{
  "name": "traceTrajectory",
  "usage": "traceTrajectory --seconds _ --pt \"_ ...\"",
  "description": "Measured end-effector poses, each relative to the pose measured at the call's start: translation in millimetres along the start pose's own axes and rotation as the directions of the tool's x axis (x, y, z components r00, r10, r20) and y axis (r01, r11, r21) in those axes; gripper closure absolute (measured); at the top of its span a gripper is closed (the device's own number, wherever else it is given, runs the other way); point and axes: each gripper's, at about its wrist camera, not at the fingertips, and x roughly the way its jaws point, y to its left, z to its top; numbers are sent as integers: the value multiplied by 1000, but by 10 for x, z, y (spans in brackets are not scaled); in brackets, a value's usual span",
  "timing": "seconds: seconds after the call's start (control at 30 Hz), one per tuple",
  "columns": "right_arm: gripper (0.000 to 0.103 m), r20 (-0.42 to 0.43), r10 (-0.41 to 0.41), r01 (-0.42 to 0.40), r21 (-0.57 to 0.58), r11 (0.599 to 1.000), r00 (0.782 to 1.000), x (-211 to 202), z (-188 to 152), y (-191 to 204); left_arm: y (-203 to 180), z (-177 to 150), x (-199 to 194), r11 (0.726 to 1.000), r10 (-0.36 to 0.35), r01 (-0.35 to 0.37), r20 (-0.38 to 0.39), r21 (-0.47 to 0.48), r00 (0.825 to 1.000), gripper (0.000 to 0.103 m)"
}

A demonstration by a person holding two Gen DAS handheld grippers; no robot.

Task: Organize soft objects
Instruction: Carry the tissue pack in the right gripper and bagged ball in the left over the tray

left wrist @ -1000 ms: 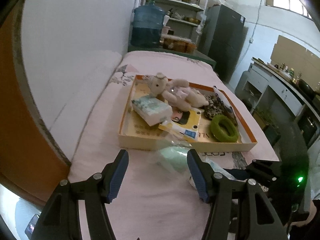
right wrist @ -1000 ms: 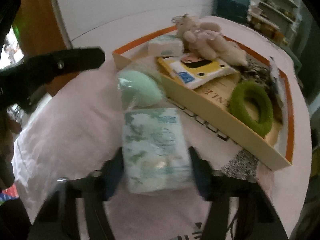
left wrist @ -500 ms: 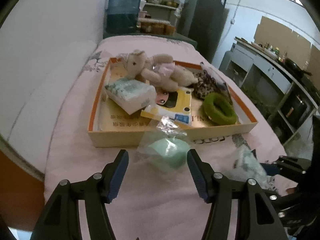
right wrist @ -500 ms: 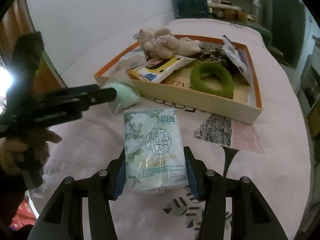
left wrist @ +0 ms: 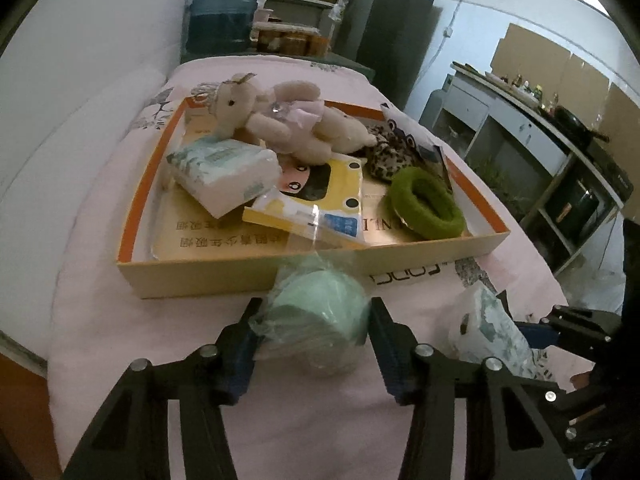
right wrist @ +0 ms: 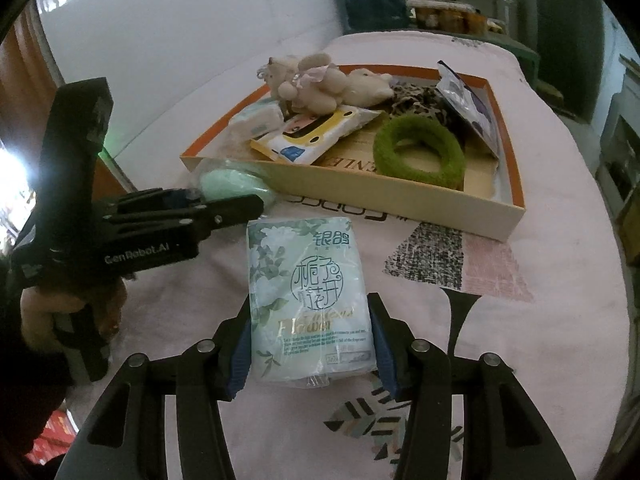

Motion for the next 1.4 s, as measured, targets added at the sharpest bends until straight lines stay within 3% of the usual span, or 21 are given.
traceTrajectory --seconds 0.33,0.63,0.93,1.1,1.4 --pt "50 12 -2 2 -1 1000 1000 -17 24 35 0 -47 -193 999 17 -16 39 -34 999 54" --pt "50 56 -24 24 3 1000 998 -159 109 91 -140 34 -507 995 97 -94 107 -37 989 54" --pt "50 133 -71 65 49 997 989 -340 327 90 -202 234 -766 981 188 -174 175 -89 966 54" --pt "50 166 -80 68 77 995 983 -407 457 77 -204 368 -856 963 266 -247 212 -111 941 54" --pt "50 198 -91 72 98 993 976 -432 659 89 -214 562 -999 948 316 -288 278 -136 907 54"
